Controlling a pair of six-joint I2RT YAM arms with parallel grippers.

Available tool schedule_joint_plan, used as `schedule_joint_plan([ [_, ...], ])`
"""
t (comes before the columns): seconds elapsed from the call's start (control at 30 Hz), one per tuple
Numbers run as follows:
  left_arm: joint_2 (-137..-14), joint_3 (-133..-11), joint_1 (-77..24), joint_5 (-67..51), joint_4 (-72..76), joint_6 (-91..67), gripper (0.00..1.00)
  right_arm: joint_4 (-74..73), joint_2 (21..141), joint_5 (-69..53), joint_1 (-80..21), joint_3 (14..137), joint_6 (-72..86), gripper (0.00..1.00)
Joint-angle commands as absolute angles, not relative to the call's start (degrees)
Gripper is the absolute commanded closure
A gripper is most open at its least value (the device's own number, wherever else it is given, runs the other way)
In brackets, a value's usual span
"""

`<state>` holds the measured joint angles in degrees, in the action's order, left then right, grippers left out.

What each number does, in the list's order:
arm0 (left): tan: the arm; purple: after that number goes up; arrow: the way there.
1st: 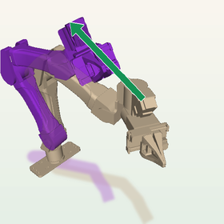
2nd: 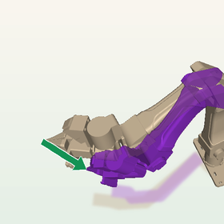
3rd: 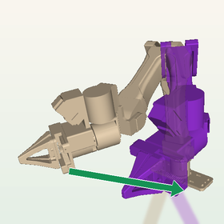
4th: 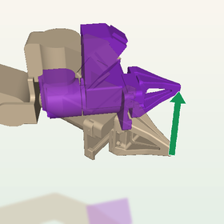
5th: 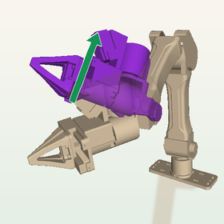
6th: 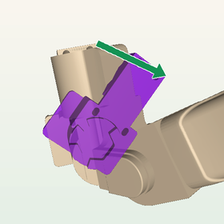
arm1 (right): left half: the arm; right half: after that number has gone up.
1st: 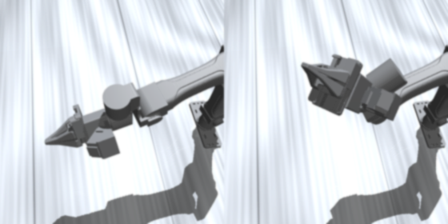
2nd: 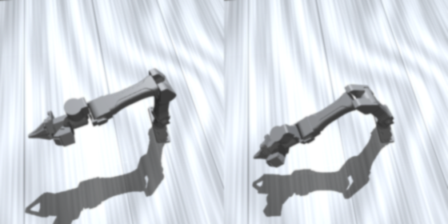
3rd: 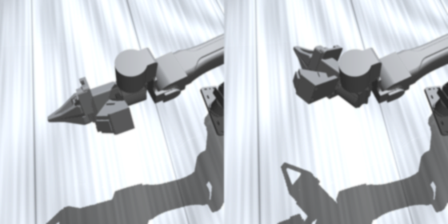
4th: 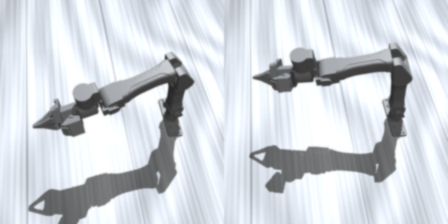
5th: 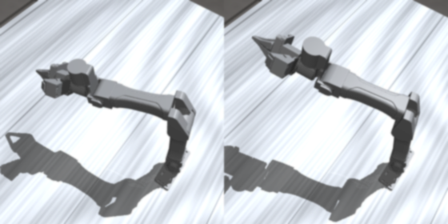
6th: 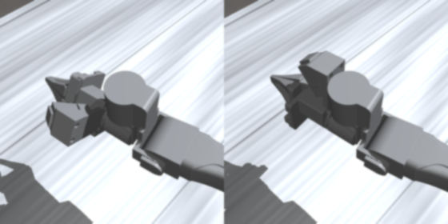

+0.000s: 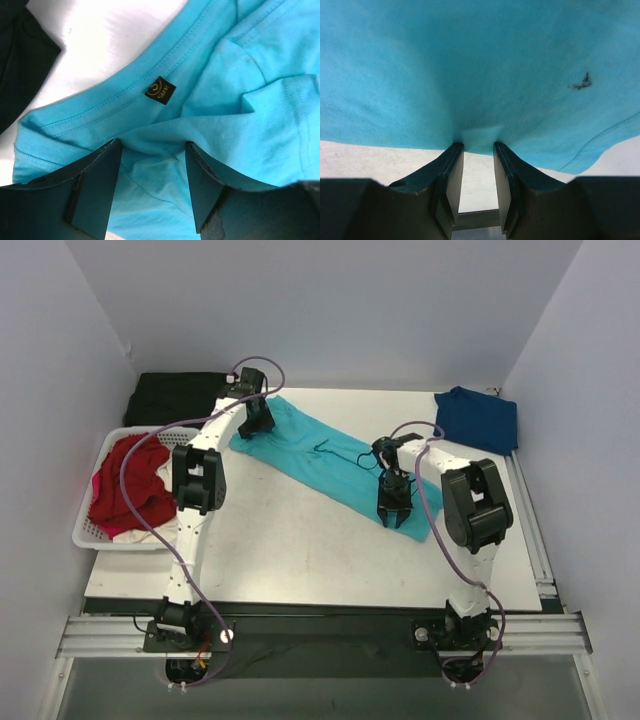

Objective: Fold and stack the t-shirts
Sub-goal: Rotate the tshirt 90 degrees

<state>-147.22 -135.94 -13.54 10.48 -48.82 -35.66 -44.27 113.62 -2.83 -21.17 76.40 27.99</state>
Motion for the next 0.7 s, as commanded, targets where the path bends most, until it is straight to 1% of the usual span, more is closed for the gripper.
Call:
schedule_joint_plan([
  [0.0, -149.85, -139.74, -13.10, 6.86, -45.36, -33.75, 0.35, -47.55, 110.66, -4.57, -24.16, 73.83, 29.97, 0.69],
  [0.13, -150.29, -139.48, -12.48, 1.87, -39.92, -33.40, 0.32, -47.46, 109.51, -6.59, -27.42, 71.63, 31.20, 0.69],
  [0.37, -153.54, -142.20, -12.30, -4.92, -34.72, -34.63, 0.32, -47.64, 108.20, -9.31, -35.23, 70.40, 32.61, 0.71],
  [0.67, -154.95, -142.03, -12.66, -11.68, -27.25, -37.18, 0.32, -47.55, 110.91, -12.65, -45.17, 74.88, 28.75, 0.74],
])
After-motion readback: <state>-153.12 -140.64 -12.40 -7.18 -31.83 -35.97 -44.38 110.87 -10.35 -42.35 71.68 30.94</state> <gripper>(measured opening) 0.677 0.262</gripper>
